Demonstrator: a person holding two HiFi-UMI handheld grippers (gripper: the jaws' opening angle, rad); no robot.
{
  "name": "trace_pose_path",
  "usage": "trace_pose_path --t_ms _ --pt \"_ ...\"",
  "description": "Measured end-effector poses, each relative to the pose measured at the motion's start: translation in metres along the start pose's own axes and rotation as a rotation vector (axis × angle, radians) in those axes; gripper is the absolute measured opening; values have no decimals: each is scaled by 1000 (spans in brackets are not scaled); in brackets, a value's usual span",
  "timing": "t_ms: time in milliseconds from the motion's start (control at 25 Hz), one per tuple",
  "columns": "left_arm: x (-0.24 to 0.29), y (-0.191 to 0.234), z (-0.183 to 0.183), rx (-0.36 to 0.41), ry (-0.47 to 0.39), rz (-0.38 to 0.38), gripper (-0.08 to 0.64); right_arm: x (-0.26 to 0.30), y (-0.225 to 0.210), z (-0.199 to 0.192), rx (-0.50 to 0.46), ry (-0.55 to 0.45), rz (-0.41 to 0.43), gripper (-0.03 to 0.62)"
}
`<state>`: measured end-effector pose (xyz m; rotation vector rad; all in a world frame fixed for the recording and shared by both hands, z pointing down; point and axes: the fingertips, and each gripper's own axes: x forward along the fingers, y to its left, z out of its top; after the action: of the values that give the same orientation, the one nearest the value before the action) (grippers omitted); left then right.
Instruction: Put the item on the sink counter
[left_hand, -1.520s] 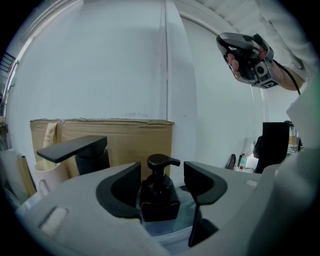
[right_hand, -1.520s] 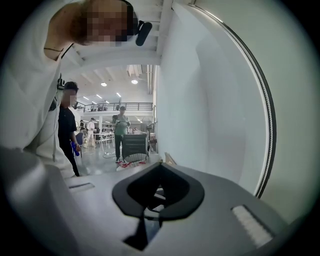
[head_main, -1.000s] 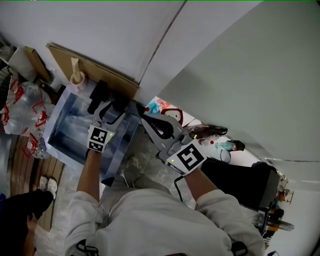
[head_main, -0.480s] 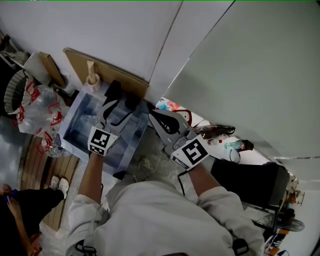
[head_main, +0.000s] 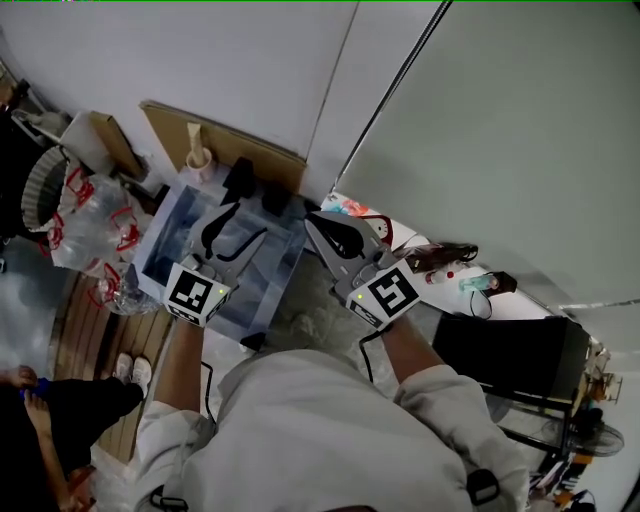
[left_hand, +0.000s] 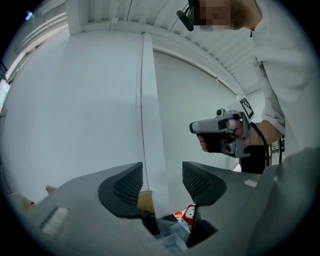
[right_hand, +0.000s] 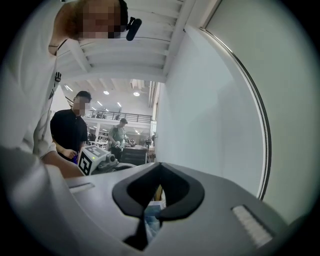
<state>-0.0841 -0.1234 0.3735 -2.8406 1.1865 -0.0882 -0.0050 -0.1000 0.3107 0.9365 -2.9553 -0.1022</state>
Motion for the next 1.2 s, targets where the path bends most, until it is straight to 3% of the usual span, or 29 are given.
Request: trace_pose_path --t_ms 120,200,480,1200 --pt "-13 -1 17 -4 -36 -1 161 -1 3 -2 1 1 -9 5" --pt "-22 -2 28 -10 -65 -6 6 -2 5 -2 1 2 -15 5" --pt "-26 1 49 -20 -96 -35 5 -1 2 -4 5 7 -29 5" --pt "-20 2 44 -1 -68 -31 6 -3 -2 -4 1 4 -24 5"
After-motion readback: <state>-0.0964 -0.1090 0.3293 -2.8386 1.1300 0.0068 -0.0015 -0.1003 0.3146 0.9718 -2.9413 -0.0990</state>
